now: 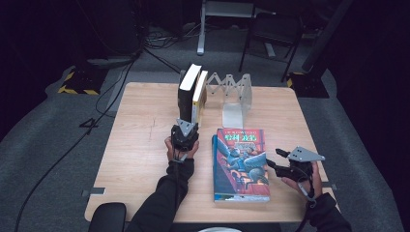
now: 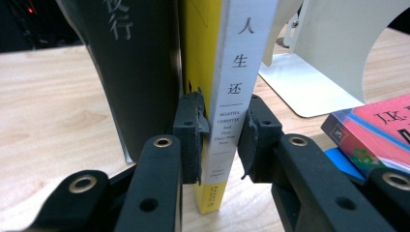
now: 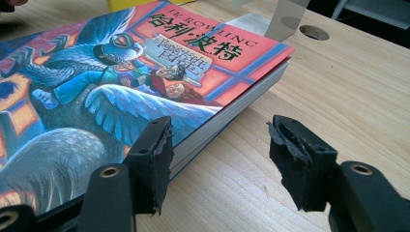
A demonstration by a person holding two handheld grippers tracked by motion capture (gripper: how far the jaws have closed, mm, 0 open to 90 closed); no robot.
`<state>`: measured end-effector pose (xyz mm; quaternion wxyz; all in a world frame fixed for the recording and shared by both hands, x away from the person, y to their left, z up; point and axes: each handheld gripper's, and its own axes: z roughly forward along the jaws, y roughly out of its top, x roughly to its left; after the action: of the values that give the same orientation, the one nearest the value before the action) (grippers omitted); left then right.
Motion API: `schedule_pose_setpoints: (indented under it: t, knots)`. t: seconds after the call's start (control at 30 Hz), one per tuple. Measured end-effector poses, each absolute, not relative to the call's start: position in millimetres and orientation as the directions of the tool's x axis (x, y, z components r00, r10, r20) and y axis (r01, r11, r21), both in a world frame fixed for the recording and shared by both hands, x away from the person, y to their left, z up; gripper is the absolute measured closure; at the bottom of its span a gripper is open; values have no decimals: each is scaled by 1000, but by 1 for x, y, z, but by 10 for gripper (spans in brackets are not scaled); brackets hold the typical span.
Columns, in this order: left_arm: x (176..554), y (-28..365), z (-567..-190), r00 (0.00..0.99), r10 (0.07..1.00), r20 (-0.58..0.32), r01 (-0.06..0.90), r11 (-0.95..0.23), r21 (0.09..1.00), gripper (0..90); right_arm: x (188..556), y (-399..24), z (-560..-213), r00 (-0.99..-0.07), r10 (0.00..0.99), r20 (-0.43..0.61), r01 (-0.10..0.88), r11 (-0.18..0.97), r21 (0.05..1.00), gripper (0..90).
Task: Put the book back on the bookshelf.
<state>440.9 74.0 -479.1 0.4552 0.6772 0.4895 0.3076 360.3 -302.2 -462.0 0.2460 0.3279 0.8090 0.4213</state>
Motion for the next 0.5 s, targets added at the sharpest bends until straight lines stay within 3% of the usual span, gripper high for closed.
schedule_pose_setpoints:
  t: [0.5]
  knots:
    - [469,69,-478,297,954,-38,392,-85,916,731,362,-303,-463,-662,741,-115,330,426,842,412]
